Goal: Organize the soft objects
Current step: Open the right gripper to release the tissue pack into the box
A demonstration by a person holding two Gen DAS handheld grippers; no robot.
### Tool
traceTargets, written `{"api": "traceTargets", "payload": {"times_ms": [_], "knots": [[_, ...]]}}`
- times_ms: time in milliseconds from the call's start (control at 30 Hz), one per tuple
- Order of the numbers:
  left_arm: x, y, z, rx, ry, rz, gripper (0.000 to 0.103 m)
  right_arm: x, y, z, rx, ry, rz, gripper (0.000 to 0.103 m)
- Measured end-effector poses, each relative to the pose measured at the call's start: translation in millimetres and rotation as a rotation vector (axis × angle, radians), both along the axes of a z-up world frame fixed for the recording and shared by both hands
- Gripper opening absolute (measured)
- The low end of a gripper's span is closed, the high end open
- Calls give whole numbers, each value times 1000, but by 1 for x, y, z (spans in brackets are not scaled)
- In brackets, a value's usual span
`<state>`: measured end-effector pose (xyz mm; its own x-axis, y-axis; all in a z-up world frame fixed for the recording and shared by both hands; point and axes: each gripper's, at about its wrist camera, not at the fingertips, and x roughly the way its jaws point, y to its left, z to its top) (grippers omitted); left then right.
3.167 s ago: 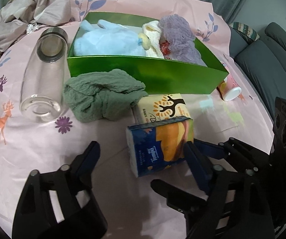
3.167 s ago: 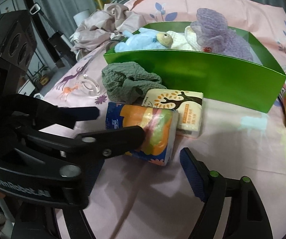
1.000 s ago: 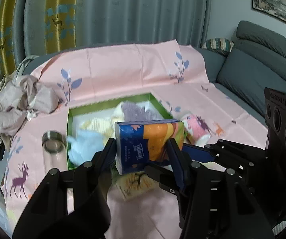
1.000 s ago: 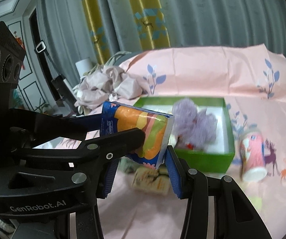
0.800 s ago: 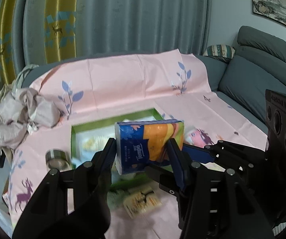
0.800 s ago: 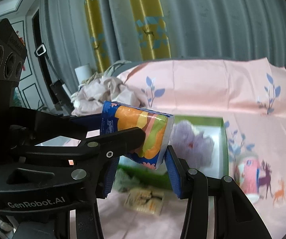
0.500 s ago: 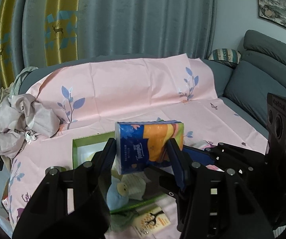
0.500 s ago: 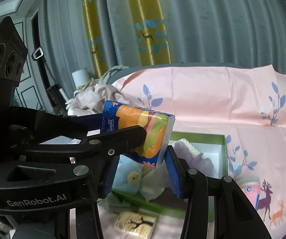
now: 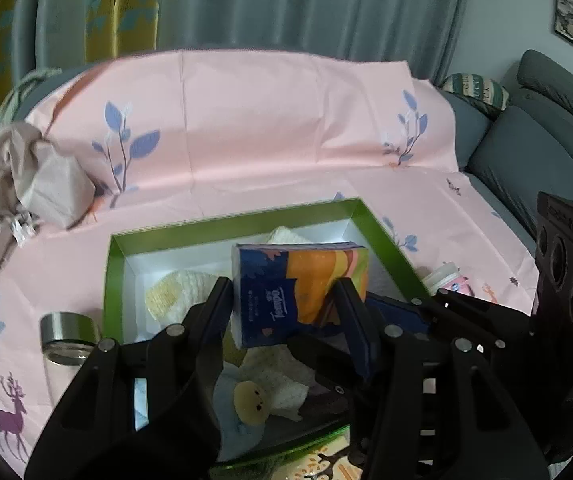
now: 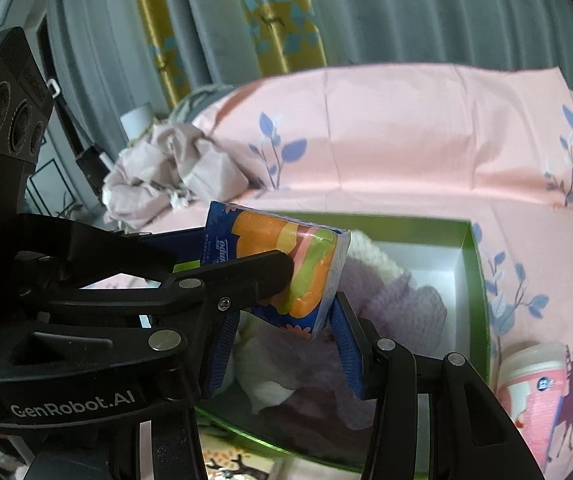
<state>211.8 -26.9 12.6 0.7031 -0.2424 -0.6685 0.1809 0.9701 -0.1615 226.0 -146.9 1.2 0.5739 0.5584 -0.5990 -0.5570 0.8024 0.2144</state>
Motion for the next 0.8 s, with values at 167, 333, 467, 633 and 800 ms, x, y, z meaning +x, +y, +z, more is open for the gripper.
{"api": "traceTargets", "payload": {"times_ms": [167, 333, 467, 633, 800], "knots": [[11, 4, -16, -21, 58, 25, 57, 9, 5, -16, -43, 27, -30, 49], [6, 10, -18, -12, 59, 54, 84, 8, 6, -18, -91, 23, -56, 54], [-2, 16, -14, -7, 57, 76, 88, 2, -1, -16, -116, 14, -82, 56], [-17, 21, -6, 18, 39, 100, 102, -16, -18, -7, -106, 3, -111, 68], [-38, 21, 0, 32, 23, 104, 102, -40, -31, 1, -96, -6, -126, 70]]}}
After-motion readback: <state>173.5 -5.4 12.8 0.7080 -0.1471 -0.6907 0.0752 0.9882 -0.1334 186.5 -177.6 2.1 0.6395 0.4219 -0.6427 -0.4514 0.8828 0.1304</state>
